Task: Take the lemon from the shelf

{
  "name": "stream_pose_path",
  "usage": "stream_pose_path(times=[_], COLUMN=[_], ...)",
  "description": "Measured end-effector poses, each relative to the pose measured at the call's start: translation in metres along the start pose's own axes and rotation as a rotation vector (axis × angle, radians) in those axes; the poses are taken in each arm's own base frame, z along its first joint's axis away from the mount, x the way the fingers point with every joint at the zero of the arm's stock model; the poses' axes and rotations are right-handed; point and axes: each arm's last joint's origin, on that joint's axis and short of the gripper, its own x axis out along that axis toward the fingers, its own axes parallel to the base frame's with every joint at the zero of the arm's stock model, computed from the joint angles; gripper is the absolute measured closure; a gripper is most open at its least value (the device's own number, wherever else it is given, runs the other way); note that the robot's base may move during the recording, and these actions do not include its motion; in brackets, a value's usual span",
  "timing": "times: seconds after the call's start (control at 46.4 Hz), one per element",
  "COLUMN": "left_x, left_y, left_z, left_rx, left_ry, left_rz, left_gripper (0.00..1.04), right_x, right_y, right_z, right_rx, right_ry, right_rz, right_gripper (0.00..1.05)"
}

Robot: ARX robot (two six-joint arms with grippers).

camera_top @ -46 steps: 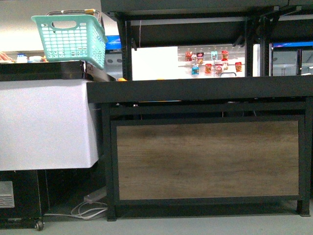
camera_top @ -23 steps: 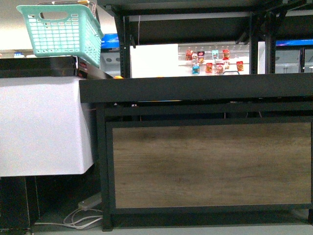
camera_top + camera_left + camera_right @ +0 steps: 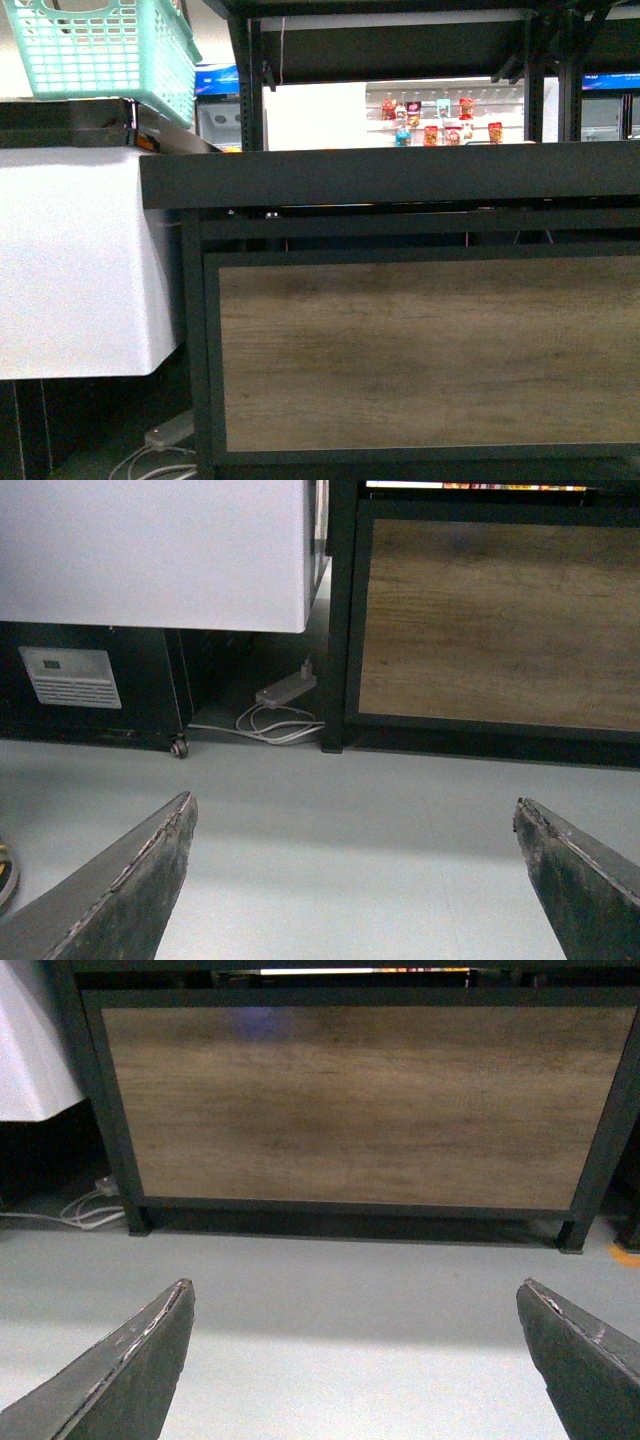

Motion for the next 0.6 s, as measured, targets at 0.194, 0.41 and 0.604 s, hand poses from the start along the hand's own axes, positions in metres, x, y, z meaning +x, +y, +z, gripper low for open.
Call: stream_pose_path(times=[0.194, 0.41, 0.604], left_x=[0.0000, 0.0000, 0.0000], left_y=[0.0000, 0.0000, 0.0000], left_z=[0.0000, 0.0000, 0.0000], left_rx=[0.000, 0.000, 0.000], left_ry=[0.000, 0.000, 0.000], left_rz=[0.001, 0.001, 0.001], left_gripper=[0.08, 0.08, 0.08], right_x=[0.0000, 0.0000, 0.0000], right_y=[0.0000, 0.0000, 0.0000], right_z=[0.0000, 0.0000, 0.0000], right_rx=[0.000, 0.000, 0.000], right_ry=[0.000, 0.000, 0.000], right_rz=[0.000, 0.000, 0.000], right_gripper=[0.08, 0.08, 0.08])
